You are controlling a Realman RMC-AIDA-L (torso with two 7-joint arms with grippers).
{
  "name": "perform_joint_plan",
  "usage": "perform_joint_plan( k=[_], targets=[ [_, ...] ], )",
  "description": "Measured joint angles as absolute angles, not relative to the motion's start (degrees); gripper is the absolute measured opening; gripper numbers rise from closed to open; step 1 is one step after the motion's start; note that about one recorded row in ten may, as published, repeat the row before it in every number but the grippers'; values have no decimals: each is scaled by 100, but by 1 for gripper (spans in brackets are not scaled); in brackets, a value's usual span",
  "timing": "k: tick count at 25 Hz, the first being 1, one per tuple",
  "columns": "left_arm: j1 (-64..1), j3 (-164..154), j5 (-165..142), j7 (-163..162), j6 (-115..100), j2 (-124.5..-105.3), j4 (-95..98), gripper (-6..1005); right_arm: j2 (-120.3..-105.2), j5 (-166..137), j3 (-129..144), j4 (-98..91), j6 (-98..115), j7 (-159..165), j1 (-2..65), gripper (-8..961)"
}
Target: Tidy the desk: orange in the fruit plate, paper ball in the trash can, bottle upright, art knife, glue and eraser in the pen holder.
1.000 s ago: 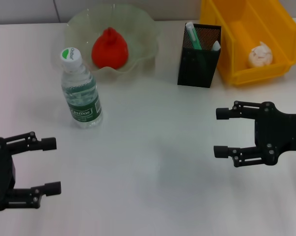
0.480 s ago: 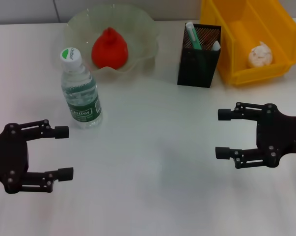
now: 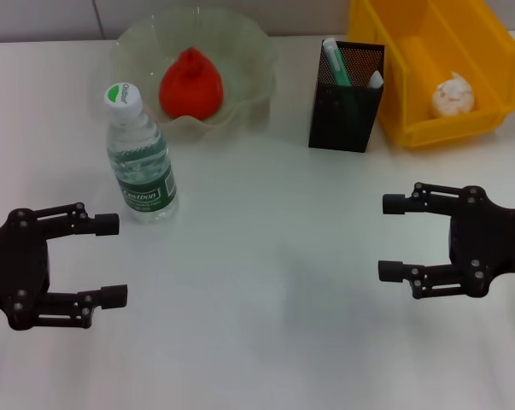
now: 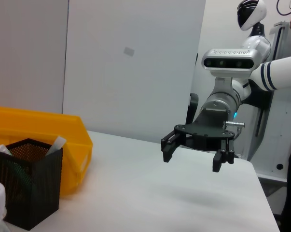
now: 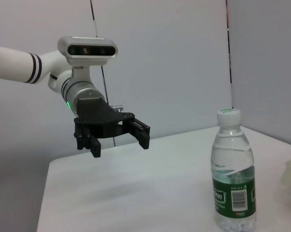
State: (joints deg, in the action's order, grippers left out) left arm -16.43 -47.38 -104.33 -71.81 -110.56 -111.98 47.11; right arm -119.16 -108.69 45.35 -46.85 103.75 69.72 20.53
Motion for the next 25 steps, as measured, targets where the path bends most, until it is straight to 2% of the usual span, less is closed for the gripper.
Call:
perform_joint_plan(
  k=[25],
  targets=[
    [-1586, -4684, -10432, -7137, -11043, -11211, 4704, 844, -11917, -10865, 4465, -4744, 10410, 7001, 2082, 838]
  ],
)
